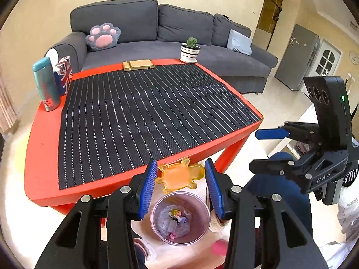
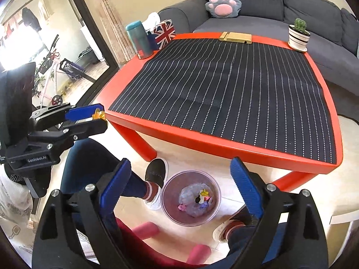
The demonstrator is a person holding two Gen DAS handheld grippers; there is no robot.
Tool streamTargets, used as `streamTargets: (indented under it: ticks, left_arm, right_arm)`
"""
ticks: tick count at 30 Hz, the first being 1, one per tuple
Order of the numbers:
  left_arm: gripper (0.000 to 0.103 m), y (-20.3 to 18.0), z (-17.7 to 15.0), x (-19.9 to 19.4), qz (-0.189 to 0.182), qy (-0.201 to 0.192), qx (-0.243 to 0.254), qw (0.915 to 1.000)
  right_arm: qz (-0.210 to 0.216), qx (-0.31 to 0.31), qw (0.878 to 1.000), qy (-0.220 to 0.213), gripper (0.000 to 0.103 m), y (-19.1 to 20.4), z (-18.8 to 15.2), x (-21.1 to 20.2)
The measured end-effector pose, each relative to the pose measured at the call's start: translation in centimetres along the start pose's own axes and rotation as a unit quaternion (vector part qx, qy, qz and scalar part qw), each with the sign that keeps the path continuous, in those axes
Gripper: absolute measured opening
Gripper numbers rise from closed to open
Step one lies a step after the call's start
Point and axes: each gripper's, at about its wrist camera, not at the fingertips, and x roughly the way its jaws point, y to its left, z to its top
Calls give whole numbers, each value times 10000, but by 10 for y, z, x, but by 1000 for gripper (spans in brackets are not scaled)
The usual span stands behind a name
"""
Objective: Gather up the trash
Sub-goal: 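Open the left gripper over the bin to drop the orange turtle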
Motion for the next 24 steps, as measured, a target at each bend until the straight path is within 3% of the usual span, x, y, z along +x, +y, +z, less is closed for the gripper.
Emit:
streamTargets:
  ticks: [21,22,24]
  left_arm:
    - [44,-16,1,3,-225,64,235,9995]
    - [47,-16,2,2,-250,45,231,9994]
    - [90,-15,3,0,-260,-56,159,9995]
  right_arm:
    - [-177,127,9995,-211,89,-10,2,-20]
    - [-166,146,9995,-219,89,-11,2,-20]
    - [-167,176,9994,-228,89,-12,3,-20]
